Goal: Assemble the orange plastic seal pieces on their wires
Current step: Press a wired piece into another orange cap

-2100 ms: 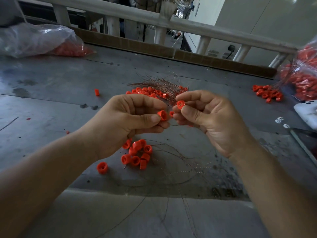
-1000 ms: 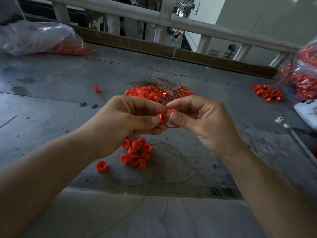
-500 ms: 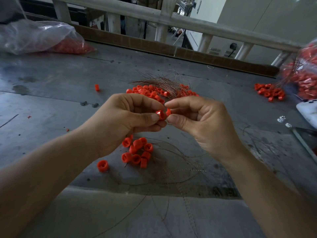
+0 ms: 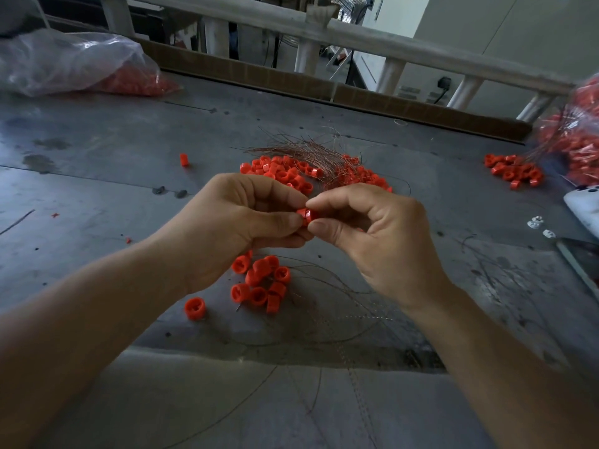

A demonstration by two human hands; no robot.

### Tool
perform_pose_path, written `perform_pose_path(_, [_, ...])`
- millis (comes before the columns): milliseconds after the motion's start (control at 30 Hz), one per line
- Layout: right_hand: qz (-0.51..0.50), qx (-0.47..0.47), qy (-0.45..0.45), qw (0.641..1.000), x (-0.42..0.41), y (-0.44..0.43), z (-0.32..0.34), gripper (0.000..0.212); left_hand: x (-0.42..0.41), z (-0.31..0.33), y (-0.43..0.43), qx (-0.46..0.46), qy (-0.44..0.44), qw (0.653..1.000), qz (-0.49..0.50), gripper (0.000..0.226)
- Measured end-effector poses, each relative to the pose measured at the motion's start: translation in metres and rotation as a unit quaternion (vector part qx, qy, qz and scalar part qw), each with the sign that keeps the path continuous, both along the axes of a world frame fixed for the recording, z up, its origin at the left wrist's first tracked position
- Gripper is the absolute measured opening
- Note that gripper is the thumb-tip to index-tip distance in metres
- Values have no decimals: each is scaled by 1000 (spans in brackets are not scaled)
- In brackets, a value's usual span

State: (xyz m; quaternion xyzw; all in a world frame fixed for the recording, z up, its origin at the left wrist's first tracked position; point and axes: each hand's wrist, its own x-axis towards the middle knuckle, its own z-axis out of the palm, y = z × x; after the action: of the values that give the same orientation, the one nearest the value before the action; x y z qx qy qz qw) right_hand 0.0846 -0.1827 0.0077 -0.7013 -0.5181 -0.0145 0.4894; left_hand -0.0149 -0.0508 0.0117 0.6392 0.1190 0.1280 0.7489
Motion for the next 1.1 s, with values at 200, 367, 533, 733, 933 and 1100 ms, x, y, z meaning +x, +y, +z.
perform_pose_path(200, [-14, 5, -31, 999, -1, 0, -2, 21, -1, 0, 0, 7, 6, 1000, -9, 19])
perform_pose_path(367, [-19, 6, -47, 999, 0, 0, 0, 20, -1, 0, -1, 16, -3, 1000, -12, 19])
perform_pose_path(533, [-21, 12, -68, 997, -2, 0, 1, 20, 0, 0, -2, 42, -13, 999, 0, 17])
perform_pose_path(733, [-26, 18, -50, 998, -2, -2, 2, 19, -1, -1, -5, 74, -22, 997, 19, 18])
perform_pose_path(933, [-25, 24, -29, 999, -4, -2, 1, 18, -1, -2, -6, 12, -11, 1000, -2, 16])
perform_pose_path(1100, [10, 9, 13, 1000, -2, -1, 4, 16, -2, -1, 0, 5, -9, 999, -52, 18])
